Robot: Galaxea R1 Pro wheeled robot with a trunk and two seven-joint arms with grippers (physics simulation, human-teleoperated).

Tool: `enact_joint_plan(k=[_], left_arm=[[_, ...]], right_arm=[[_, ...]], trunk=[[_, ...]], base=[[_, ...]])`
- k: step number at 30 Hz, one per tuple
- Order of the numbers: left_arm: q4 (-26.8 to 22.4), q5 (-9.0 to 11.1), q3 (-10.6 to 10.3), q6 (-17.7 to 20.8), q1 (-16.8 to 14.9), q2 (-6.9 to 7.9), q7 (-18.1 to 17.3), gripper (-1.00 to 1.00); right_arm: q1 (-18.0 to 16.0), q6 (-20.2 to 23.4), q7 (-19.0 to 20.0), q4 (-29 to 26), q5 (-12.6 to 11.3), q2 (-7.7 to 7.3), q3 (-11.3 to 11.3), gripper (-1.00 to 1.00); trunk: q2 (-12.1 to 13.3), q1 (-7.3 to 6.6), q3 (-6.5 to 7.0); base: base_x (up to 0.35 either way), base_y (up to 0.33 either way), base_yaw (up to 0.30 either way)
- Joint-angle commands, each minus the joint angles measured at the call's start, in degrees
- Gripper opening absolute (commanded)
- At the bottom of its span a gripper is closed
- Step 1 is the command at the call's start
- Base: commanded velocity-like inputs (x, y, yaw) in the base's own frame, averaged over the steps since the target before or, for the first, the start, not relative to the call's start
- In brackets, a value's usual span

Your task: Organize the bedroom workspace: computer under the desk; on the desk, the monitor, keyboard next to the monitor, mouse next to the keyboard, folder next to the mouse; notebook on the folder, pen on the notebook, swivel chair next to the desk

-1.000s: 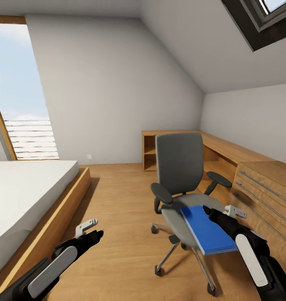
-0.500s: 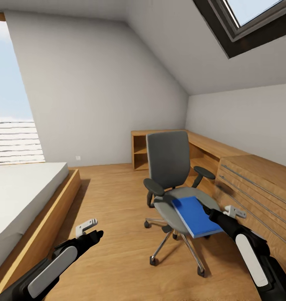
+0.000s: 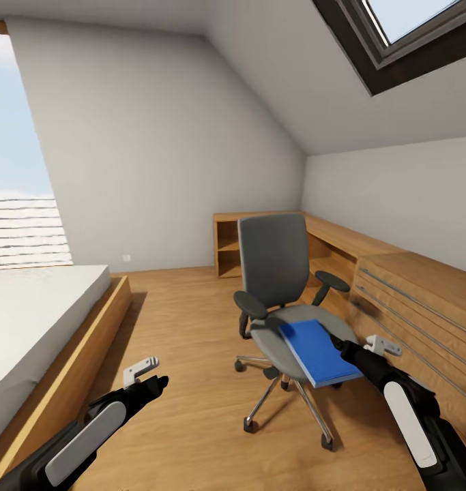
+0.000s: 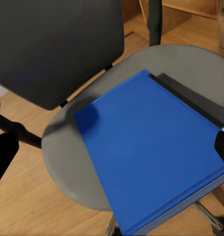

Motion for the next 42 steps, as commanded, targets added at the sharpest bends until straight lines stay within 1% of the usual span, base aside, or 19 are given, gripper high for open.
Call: enact_joint_plan(k=[1,9,23,35,39,42], left_arm=[[-0.08,0.21,-0.13,0.08,-0.07,0.05,0.33,1.0],[-0.08,0.21,-0.13,0.08,-0.07,0.05,0.26,1.0],[-0.08,0.21,0.0,0.08,-0.07,0.08,0.2,1.0],[-0.08,0.21,0.0,0.08,-0.07,0.05,0.2,1.0],[-0.08,0.21,0.0,0.08,-0.07,0.05,0.2,1.0],[-0.08,0.21,-0.04,0.08,-0.07,0.05,0.2,1.0]], right_arm=[[-0.04,0.24,-0.49,-0.1,-0.61,-0.02,0.03,1.0],[-0.04,0.24,-0.49,-0.1,-0.61,-0.02,0.03,1.0],[-0.04,0.24,-0.49,-0.1,-0.61,-0.02,0.03,1.0],[-0.04,0.24,-0.49,-0.08,-0.62,-0.02,0.03,1.0],[-0.04,1.57,-0.45,-0.09,-0.65,-0.02,0.03,1.0],[-0.04,1.98,-0.42,-0.1,-0.66,-0.02,0.03,1.0]], trunk=[[-0.03,-0.02,-0.06],[-0.03,-0.02,0.2],[-0.03,-0.02,0.24],[-0.03,-0.02,0.7],[-0.03,-0.02,0.86],[-0.03,-0.02,0.98]], base=[[-0.104,0.095,-0.008],[-0.195,0.169,-0.136],[-0.01,0.019,-0.015],[0.0,0.313,-0.25],[0.0,0.288,-0.268],[0.0,0.115,-0.268]])
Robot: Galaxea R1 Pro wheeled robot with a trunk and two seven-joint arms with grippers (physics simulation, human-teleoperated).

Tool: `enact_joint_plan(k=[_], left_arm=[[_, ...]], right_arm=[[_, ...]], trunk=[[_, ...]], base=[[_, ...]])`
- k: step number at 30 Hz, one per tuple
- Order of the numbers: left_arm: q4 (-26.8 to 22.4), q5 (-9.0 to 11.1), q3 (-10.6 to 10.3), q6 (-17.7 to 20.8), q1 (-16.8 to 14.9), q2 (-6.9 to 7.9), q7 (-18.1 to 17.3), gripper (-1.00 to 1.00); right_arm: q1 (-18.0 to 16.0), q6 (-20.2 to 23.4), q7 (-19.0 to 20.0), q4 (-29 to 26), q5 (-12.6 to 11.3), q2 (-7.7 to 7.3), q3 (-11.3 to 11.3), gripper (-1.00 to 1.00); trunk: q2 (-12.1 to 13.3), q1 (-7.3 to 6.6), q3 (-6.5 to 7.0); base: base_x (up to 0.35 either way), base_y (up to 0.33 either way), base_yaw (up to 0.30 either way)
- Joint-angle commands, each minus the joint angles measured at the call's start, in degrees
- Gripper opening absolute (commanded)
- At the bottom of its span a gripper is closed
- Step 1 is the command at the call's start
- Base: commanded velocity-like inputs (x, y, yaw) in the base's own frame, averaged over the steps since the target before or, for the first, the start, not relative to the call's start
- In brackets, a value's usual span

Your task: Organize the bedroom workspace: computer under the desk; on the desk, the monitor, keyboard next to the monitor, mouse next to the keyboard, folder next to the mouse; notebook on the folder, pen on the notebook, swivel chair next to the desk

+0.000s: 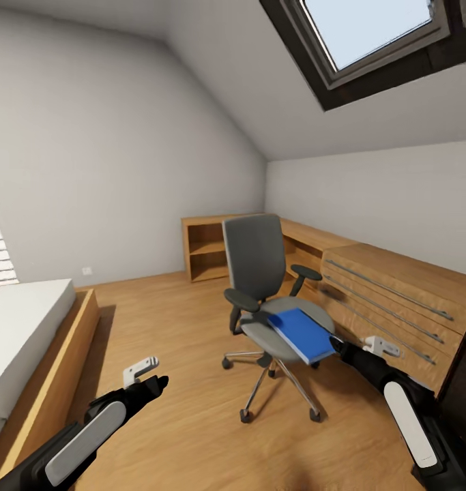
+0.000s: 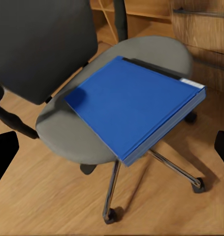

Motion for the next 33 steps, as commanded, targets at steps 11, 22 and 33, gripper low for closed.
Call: enact_joint_plan(k=[11,22,33], left_arm=[[-1.77,0.22,0.12,0.09,-0.06,0.05,0.32,1.0],[-2.44,0.22,0.04,0.08,-0.06,0.05,0.67,1.0],[-4.61,0.22,-0.05,0.01,-0.06,0.05,0.7,1.0]], right_arm=[[-0.04,0.52,-0.49,-0.02,-0.64,0.0,0.03,1.0],[-0.04,0.53,-0.49,-0.01,-0.64,0.07,0.03,1.0],[-0.04,0.53,-0.46,0.05,-0.63,0.08,0.03,1.0]], trunk=[[-0.03,-0.01,0.38],[-3.24,1.75,-0.96],[-7.65,4.17,-2.93]], base=[[0.0,0.017,-0.268],[0.0,0.0,-0.084],[0.0,0.0,-0.001]])
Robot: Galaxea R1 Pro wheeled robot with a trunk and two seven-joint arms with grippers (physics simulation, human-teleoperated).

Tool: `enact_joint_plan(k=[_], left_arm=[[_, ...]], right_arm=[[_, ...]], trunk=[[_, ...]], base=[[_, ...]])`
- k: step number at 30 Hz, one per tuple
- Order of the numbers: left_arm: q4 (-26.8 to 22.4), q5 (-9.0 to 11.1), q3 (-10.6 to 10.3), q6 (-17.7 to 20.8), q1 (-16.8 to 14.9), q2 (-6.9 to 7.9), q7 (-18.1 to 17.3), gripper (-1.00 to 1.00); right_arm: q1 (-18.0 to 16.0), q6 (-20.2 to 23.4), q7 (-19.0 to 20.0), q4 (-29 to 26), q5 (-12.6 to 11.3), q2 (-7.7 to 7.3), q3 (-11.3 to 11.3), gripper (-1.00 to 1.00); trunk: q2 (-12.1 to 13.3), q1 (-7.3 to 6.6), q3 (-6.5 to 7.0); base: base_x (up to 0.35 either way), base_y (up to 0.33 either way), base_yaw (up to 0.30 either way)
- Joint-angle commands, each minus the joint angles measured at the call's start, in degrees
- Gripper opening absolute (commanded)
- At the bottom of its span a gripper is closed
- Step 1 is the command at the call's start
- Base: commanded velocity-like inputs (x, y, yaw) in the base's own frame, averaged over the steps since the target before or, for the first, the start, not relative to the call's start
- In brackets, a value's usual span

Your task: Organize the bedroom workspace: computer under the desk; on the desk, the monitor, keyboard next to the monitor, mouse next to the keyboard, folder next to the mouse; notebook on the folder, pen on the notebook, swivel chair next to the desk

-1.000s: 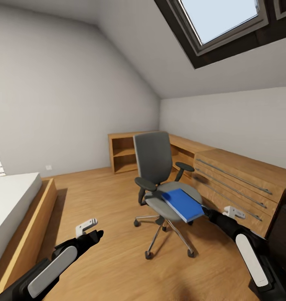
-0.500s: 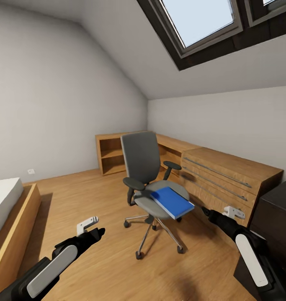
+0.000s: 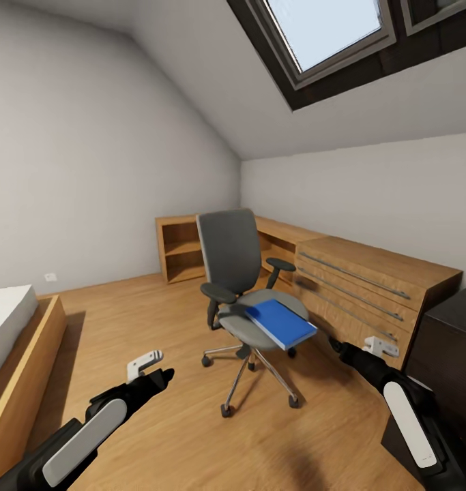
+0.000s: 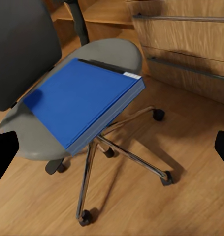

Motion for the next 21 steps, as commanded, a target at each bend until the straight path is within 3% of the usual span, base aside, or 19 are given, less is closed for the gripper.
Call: enact_joint_plan(k=[1,4,5,6,14,18,21], left_arm=[[-0.2,0.21,-0.11,0.11,-0.07,0.05,0.35,1.0],[-0.35,0.21,-0.17,0.14,-0.07,0.05,0.35,1.0],[-0.38,0.21,-0.2,0.15,-0.07,0.05,0.34,1.0],[-0.39,0.21,-0.2,0.13,-0.07,0.05,0.35,1.0],[-0.4,0.21,-0.3,0.15,-0.07,0.05,0.35,1.0],[-0.4,0.21,-0.51,0.15,-0.07,-0.01,0.35,1.0],[-0.4,0.21,-0.68,0.15,-0.07,-0.08,0.42,1.0]], right_arm=[[-0.04,0.23,-0.43,-0.11,-0.63,-0.02,0.03,1.0],[-0.04,0.22,-0.14,-0.12,-2.38,0.04,0.07,1.0],[-0.04,0.12,-0.11,0.02,-5.65,0.04,0.04,1.0],[-0.04,0.13,-0.11,0.05,-6.61,0.02,0.04,1.0],[-0.04,0.08,-0.02,0.9,-8.58,0.02,-0.07,1.0],[-0.09,-0.17,0.11,8.6,-10.87,0.13,-2.95,1.0],[-0.3,-0.25,0.96,15.64,-14.57,0.0,-5.07,1.0]], trunk=[[-0.45,0.22,-0.25],[-1.65,0.88,-0.79],[-2.05,1.1,-0.97],[-2.45,1.32,-1.15],[-5.66,3.07,-2.59],[-7.27,3.95,-3.3],[-8.47,4.61,-3.84]], base=[[0.0,0.0,0.0],[0.0,0.0,0.0],[0.0,0.0,-0.036],[0.0,0.0,-0.036],[0.0,0.0,-0.01],[0.0,0.0,0.0],[0.0,0.0,0.0]])
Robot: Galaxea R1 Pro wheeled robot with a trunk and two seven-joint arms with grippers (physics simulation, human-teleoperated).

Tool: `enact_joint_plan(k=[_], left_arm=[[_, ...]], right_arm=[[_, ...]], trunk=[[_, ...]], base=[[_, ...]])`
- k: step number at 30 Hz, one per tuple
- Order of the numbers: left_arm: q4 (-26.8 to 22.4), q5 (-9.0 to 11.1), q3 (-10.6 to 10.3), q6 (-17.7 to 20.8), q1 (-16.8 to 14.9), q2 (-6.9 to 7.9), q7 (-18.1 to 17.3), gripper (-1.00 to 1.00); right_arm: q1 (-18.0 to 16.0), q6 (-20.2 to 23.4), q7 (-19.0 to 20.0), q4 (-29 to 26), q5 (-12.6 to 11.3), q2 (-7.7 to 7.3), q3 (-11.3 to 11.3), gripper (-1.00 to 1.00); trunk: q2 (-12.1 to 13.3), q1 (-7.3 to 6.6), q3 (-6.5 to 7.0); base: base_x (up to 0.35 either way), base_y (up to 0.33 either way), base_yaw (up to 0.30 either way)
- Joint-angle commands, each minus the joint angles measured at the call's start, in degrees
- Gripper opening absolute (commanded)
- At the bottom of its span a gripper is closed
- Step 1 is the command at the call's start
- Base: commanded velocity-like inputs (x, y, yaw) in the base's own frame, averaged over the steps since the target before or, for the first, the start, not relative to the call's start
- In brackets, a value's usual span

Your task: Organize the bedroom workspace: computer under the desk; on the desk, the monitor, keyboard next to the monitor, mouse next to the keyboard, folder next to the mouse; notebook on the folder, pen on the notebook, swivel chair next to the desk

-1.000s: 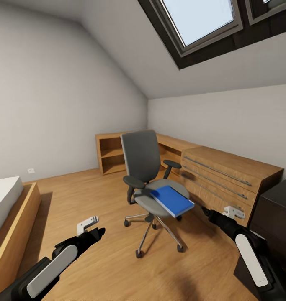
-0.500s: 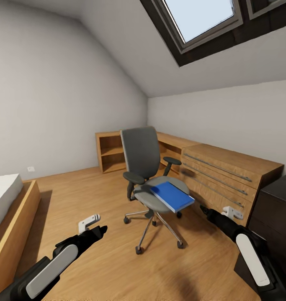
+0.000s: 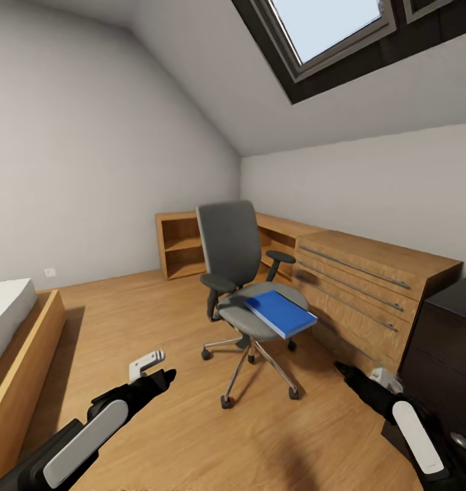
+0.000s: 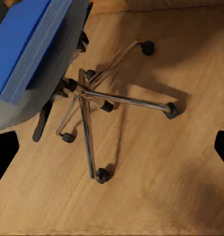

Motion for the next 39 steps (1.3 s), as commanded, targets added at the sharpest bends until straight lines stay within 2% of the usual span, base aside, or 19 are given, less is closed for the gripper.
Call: enact_joint_plan(k=[1,3,4,6,10,14,16,17,18,31,36,39], left_arm=[[-0.08,0.21,-0.19,0.08,-0.07,0.02,0.39,1.0],[-0.08,0.26,-0.43,0.08,-0.07,-0.05,0.43,1.0],[-0.09,0.21,-1.88,0.08,-0.07,-0.09,0.34,1.0],[-0.12,0.18,-2.43,0.08,-0.07,-0.09,0.32,1.0],[-0.28,0.13,-3.28,0.02,-0.07,-0.1,0.23,1.0],[-1.54,0.12,-3.44,0.0,-0.07,-0.06,0.3,1.0],[-2.03,0.17,-3.51,0.0,-0.07,-0.03,0.35,1.0],[-2.12,0.19,-3.55,0.01,-0.07,-0.06,0.33,1.0],[-2.05,0.34,-4.31,0.07,-0.07,-0.06,0.1,1.0],[-1.71,0.34,-4.76,0.07,-0.07,-0.02,0.1,1.0],[-1.56,0.36,-4.76,0.06,-0.07,-0.04,0.12,1.0],[-1.38,0.31,-4.79,0.01,-0.07,-0.03,0.17,1.0]], right_arm=[[-0.14,0.22,0.41,2.07,-1.93,-0.09,-0.44,1.0],[-0.22,0.35,2.73,4.46,-3.29,-0.26,-0.94,1.0],[-0.35,0.56,5.4,6.35,-4.47,-0.3,-1.29,1.0],[-0.7,0.6,5.86,7.48,-5.26,-0.3,-1.35,1.0],[-4.33,1.66,7.42,11.63,-8.91,-0.29,-1.36,1.0],[-7.63,7.94,10.08,15.9,-12.78,-0.36,-1.41,1.0],[-8.68,13.7,11.98,17.78,-16.56,-0.37,-1.44,1.0],[-8.93,15.71,13.39,18.19,-17.94,-0.37,-1.37,1.0],[-9.15,17.24,16.58,18.7,-18.96,-0.37,-1.2,1.0],[-9.19,17.5,16.7,20.49,-19.47,-0.52,-1.53,1.0],[-9.19,12.13,16.78,20.7,-19.53,-0.08,-1.47,1.0],[-9.19,10.97,16.91,20.57,-19.54,-0.06,-1.48,1.0]], trunk=[[-0.45,0.21,-0.25],[-1.25,0.65,-0.61],[-1.65,0.87,-0.79],[-2.46,1.31,-1.15],[-4.06,2.19,-1.86],[-5.66,3.07,-2.58],[-5.7,3.13,-3.02],[-5.7,3.13,-3.02],[-5.7,3.13,-3.02],[-5.7,3.13,-3.02],[-5.7,3.13,-3.02],[-5.7,3.13,-3.02]], base=[[0.0,0.0,0.0],[0.0,0.0,0.0],[0.0,0.0,0.0],[0.0,0.0,0.0],[0.0,0.0,0.0],[0.0,0.0,0.0],[0.0,0.0,0.0],[0.0,0.0,0.0],[0.0,0.0,0.0],[0.1,0.0,0.0],[0.197,0.0,0.0],[0.275,0.0,0.0]])
